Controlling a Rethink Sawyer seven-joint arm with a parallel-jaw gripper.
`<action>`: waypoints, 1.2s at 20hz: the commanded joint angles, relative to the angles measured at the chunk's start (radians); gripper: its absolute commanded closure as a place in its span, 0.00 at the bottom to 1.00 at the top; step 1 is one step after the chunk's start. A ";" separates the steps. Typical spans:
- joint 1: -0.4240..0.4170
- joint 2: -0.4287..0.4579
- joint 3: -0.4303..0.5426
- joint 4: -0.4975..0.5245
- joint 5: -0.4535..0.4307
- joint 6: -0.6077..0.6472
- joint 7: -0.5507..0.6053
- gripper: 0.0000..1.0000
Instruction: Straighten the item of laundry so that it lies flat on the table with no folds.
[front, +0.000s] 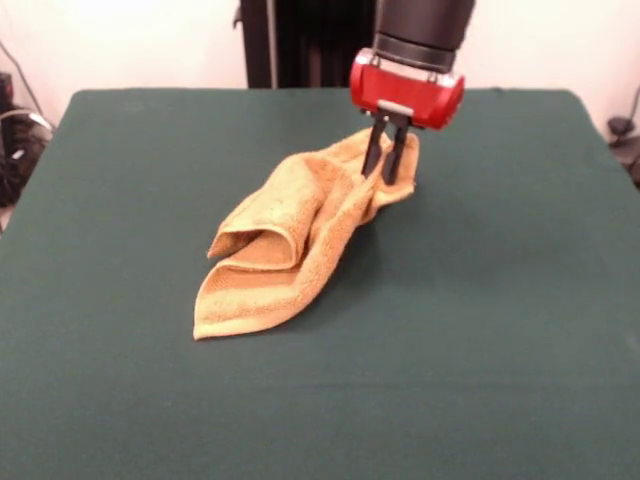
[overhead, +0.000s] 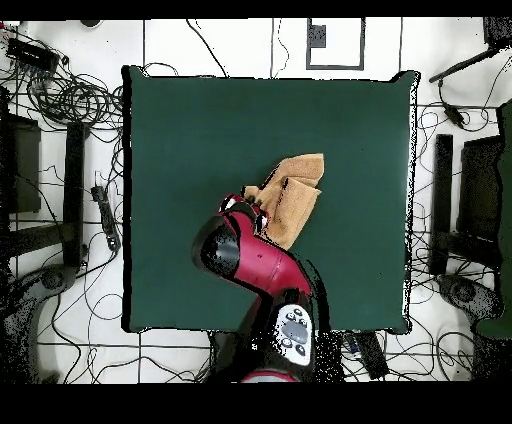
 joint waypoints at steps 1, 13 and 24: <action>-0.324 -0.066 0.373 0.140 -0.141 0.016 0.118 1.00; -0.399 -0.046 0.511 0.111 -0.212 0.037 0.171 1.00; -0.401 -0.075 0.633 0.097 -0.137 -0.019 0.285 1.00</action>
